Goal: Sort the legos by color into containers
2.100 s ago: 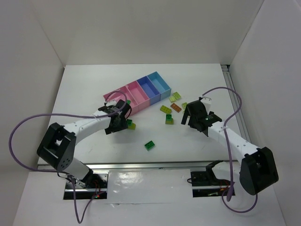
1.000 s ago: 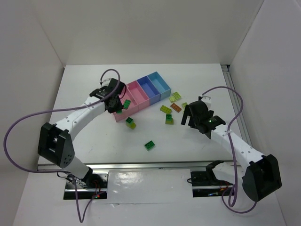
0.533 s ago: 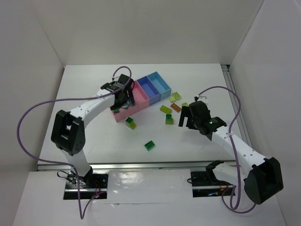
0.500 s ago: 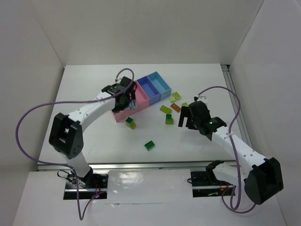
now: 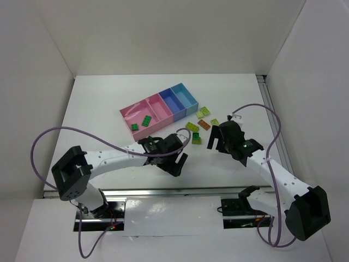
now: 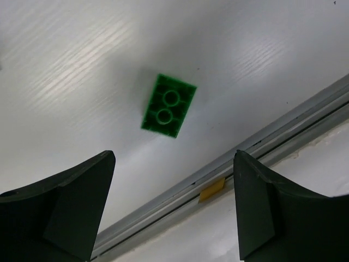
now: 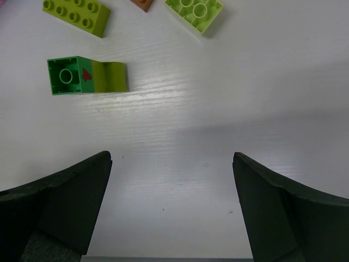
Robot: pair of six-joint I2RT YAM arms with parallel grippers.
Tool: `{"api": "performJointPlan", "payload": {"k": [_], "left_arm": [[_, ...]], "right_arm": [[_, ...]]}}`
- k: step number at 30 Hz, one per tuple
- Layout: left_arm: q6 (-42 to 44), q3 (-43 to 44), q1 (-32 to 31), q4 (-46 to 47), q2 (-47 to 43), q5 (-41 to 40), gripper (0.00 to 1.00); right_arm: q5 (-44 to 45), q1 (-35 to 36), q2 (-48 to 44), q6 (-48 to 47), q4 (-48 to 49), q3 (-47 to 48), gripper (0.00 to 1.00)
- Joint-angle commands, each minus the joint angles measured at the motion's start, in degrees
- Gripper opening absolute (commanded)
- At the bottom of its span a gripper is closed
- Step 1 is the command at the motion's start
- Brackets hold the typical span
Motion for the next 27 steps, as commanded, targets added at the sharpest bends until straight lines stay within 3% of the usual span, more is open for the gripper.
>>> {"api": "performJointPlan", "payload": {"k": [1, 12, 13, 15, 18, 22, 27], "left_arm": [[1.5, 0.7, -2.4, 6.4, 4.0, -2.1, 0.9], [1.5, 2.3, -3.8, 8.5, 13.1, -8.4, 0.74], [1.5, 2.3, -3.8, 8.5, 13.1, -8.4, 0.71], [1.5, 2.8, -3.8, 9.0, 13.1, -8.4, 0.49], [1.5, 3.4, -3.8, 8.2, 13.6, -8.4, 0.37], [0.8, 6.7, -3.2, 4.7, 12.4, -10.9, 0.3], [-2.0, 15.8, 3.9, -7.0, 9.5, -12.8, 0.23]], "right_arm": [[2.5, 0.4, -2.2, 1.8, 0.3, -0.7, 0.99], [3.5, 0.4, -1.0, 3.0, -0.8, -0.2, 0.99], [3.5, 0.4, -1.0, 3.0, -0.8, -0.2, 0.99], [3.5, 0.4, -1.5, 3.0, -0.8, -0.2, 0.99], [3.5, 0.4, -0.9, 3.0, -0.8, -0.2, 0.99], [4.7, 0.4, 1.1, 3.0, -0.8, 1.8, 0.99], [8.0, 0.4, 4.5, 2.2, -0.3, 4.2, 0.99]]}}
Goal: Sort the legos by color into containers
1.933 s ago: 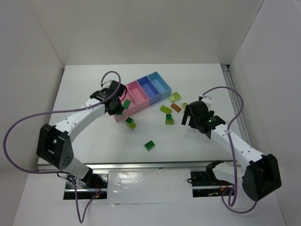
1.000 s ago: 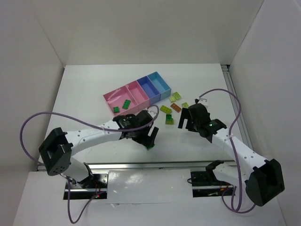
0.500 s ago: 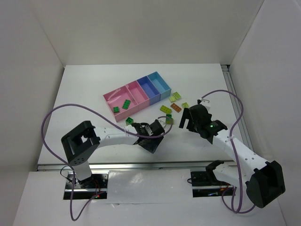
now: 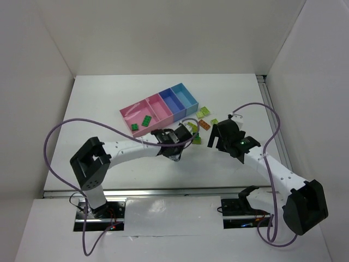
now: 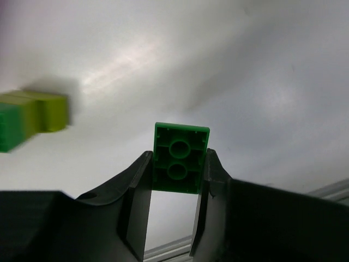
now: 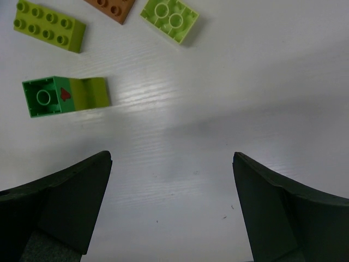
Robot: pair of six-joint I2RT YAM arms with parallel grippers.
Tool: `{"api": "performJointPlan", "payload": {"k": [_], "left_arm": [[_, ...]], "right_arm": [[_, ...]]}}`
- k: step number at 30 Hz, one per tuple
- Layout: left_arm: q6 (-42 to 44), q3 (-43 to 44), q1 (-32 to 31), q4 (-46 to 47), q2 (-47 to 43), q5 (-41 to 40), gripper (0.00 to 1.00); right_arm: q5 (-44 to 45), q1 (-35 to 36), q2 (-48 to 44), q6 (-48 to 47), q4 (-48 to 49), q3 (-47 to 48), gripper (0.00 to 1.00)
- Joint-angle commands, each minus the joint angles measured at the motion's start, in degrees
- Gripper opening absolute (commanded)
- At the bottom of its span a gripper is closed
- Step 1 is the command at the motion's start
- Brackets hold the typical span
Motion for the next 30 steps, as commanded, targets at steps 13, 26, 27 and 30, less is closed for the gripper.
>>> {"api": "performJointPlan", "payload": {"k": [13, 26, 27, 30], "left_arm": [[-2.5, 22.3, 33.6, -13.9, 3.2, 3.5, 0.25], [-2.2, 27.9, 40.1, -16.5, 13.7, 7.5, 0.93], [-2.2, 27.9, 40.1, -16.5, 13.7, 7.5, 0.99], [-2.2, 27.2, 39.5, -16.5, 12.0, 9.1, 1.0]], "right_arm": [[0.0, -5.0, 22.1, -2.2, 2.7, 17.6, 0.99], [-8.6, -13.4, 36.0, -7.1, 4.6, 26.1, 0.92], [-9.2, -13.4, 37.0, -8.1, 4.6, 27.0, 0.9], [-9.7, -13.4, 41.0, -9.3, 3.4, 31.1, 0.86]]}}
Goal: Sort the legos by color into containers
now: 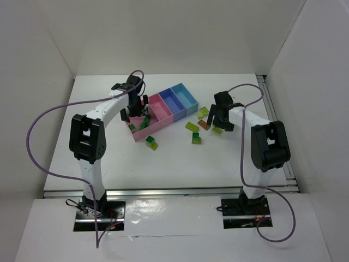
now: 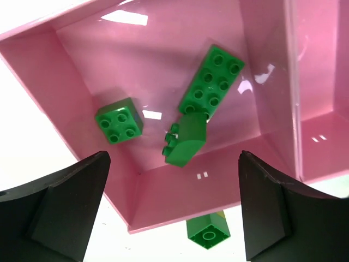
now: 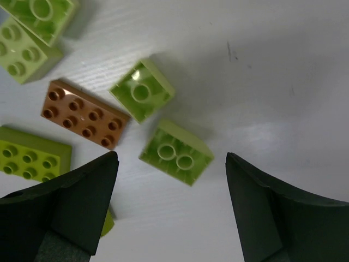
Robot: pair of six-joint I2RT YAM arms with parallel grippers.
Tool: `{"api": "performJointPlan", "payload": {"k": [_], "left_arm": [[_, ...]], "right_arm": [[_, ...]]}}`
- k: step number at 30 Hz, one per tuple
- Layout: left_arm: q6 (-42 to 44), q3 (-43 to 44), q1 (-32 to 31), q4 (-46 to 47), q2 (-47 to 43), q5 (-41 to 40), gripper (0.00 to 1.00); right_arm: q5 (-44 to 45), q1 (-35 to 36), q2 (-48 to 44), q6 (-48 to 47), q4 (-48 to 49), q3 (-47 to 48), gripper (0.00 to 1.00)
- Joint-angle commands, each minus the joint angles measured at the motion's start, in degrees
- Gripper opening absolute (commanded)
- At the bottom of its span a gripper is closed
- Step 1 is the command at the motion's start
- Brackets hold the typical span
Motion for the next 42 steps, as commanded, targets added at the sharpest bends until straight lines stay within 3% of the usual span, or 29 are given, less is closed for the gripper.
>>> {"api": "performJointPlan", "payload": {"k": [1, 9, 12, 18, 20, 23, 32, 42], "left_arm": [[0.7, 1.7, -0.5, -0.9, -2.4, 3.1, 1.0], [-0.3, 1.5, -4.0, -0.4, -3.5, 2.9, 0.98], [0.3, 0.7, -4.0, -0.4, -3.5, 3.4, 0.97], [0.3, -1.2, -4.5, -0.4, -4.1, 4.0, 0.95], [0.3, -1.9, -4.5, -0.4, -4.7, 4.0, 0.95], [-0.9, -4.0, -3.9, 0.2, -6.1, 6.5, 0.94], [-2.1, -6.3, -0.7, 2.5, -10.9, 8.4, 0.94], [0.0, -8.8, 1.0, 2.5, -14.5, 8.3, 0.94]], "right_arm": [[-1.3, -0.1, 2.9, -3.0, 1.4, 5.9, 0.85], [-0.4, -1.8, 10.2, -2.0, 2.0, 10.9, 0.67], [-0.9, -2.3, 12.4, -2.0, 2.0, 12.3, 0.67], [-1.7, -2.3, 11.1, -2.0, 2.7, 11.8, 0.52], [-2.5, -2.3, 9.8, -2.0, 4.0, 11.8, 0.42], [-3.0, -2.3, 7.1, -2.5, 3.3, 11.8, 0.38], [-2.4, 3.7, 4.9, -1.0, 3.0, 23.2, 0.38], [-4.1, 8.1, 21.9, -1.5, 1.7, 44.4, 0.39]]}}
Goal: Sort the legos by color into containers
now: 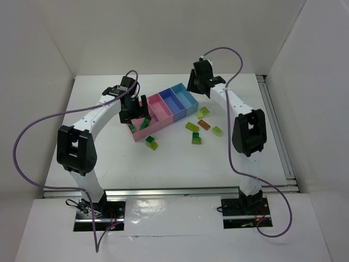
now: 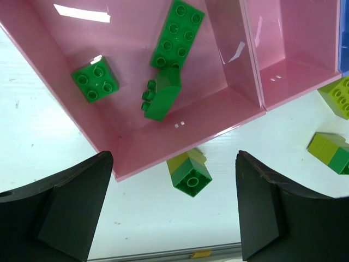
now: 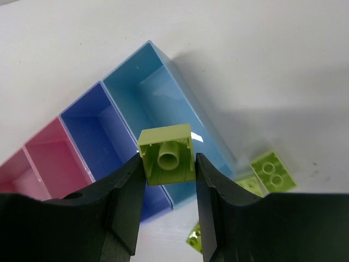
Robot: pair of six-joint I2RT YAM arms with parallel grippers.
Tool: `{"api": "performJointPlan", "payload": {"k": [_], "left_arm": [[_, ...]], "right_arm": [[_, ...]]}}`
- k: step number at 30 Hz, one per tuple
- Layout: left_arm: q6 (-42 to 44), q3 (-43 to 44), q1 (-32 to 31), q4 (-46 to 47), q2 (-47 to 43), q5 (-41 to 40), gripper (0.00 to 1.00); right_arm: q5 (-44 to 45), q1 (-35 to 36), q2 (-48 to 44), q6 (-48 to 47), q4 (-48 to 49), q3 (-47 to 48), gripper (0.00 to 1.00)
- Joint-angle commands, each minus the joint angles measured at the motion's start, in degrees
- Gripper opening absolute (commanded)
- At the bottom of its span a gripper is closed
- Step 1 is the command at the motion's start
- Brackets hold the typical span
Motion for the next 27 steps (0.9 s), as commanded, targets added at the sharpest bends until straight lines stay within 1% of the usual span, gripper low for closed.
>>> {"api": "performJointPlan", "payload": {"k": [1, 2, 3, 4, 5, 6, 8, 10, 11, 12, 13, 14, 16, 17, 18, 22, 24, 25, 26, 27], "left_arm": [[0.3, -0.4, 0.8, 0.0, -3.2, 0.5, 0.94], [0.3, -0.4, 0.8, 0.0, -3.2, 1.0, 0.94], [0.3, -0.9, 0.8, 0.0, -3.2, 1.0, 0.94], [0.3, -0.9, 0.8, 0.0, -3.2, 1.5, 0.94], [0.3, -0.9, 0.8, 0.0, -3.2, 1.5, 0.93], [0.3, -1.4, 0.8, 0.0, -3.2, 1.5, 0.93], [0.3, -1.4, 0.3, 0.0, -3.2, 1.5, 0.93], [0.9, -1.4, 0.3, 0.0, -3.2, 1.5, 0.93], [1.0, -1.4, 0.3, 0.0, -3.2, 1.5, 0.93], [1.0, -0.9, 0.3, 0.0, -3.2, 1.5, 0.93], [1.0, -0.9, 0.3, 0.0, -3.2, 1.5, 0.93], [1.0, -0.9, 0.3, 0.0, -3.2, 1.0, 0.93], [1.5, -0.9, -0.2, 0.0, -3.2, 1.0, 0.93], [1.5, -0.9, -0.2, 0.0, -3.8, 0.5, 0.93], [2.3, -1.4, -0.2, 0.5, -3.8, 0.5, 0.93], [5.8, -1.4, -3.9, 0.5, -4.3, -0.3, 0.9], [7.0, -2.1, -7.5, -0.2, -4.8, -0.8, 0.9], [7.5, -3.1, -8.6, -0.2, -4.8, -2.9, 0.9], [7.5, -3.1, -10.9, -1.6, -4.8, -3.9, 0.91], [7.0, -4.9, -11.6, -1.6, -4.8, -4.7, 0.91]], "right_arm": [[-1.2, 1.1, 5.8, -0.2, 0.1, 5.4, 0.39], [-1.2, 1.2, 6.8, -0.2, 0.1, 7.8, 0.41], [-2.1, 1.2, 7.8, -0.2, 0.1, 9.2, 0.47], [-2.1, 1.2, 10.2, -0.2, -1.4, 11.0, 0.72], [-2.1, 1.2, 11.3, -0.2, -2.7, 14.8, 0.8], [-2.1, 1.2, 12.0, -0.2, -4.3, 15.9, 0.84], [-1.3, 1.7, 11.5, -0.2, -4.3, 16.5, 0.89], [2.0, 1.7, 9.4, -0.2, -4.3, 13.8, 0.9], [3.1, 1.7, 6.0, -0.2, -3.4, 11.8, 0.9], [4.3, 1.7, 3.9, -0.2, -2.6, 6.8, 0.85], [6.5, 1.0, 1.9, 0.3, -1.5, 4.1, 0.82], [6.5, 1.0, -1.9, 0.3, -0.9, 1.5, 0.8], [7.2, -0.5, -4.3, 0.3, -0.9, -4.8, 0.76], [7.8, -1.4, -6.0, 0.3, -1.6, -6.5, 0.75], [7.8, -2.3, -6.9, 0.3, -2.1, -9.9, 0.75], [6.1, -4.0, -10.8, 0.3, -2.6, -18.6, 0.75], [5.6, -4.6, -13.5, 0.3, -2.6, -21.7, 0.79], [5.6, -4.6, -14.4, 0.3, -2.6, -24.7, 0.82], [5.0, -4.6, -15.1, 0.3, -2.6, -26.0, 0.85], [5.0, -4.6, -15.7, 0.3, -2.6, -27.1, 0.9]]}}
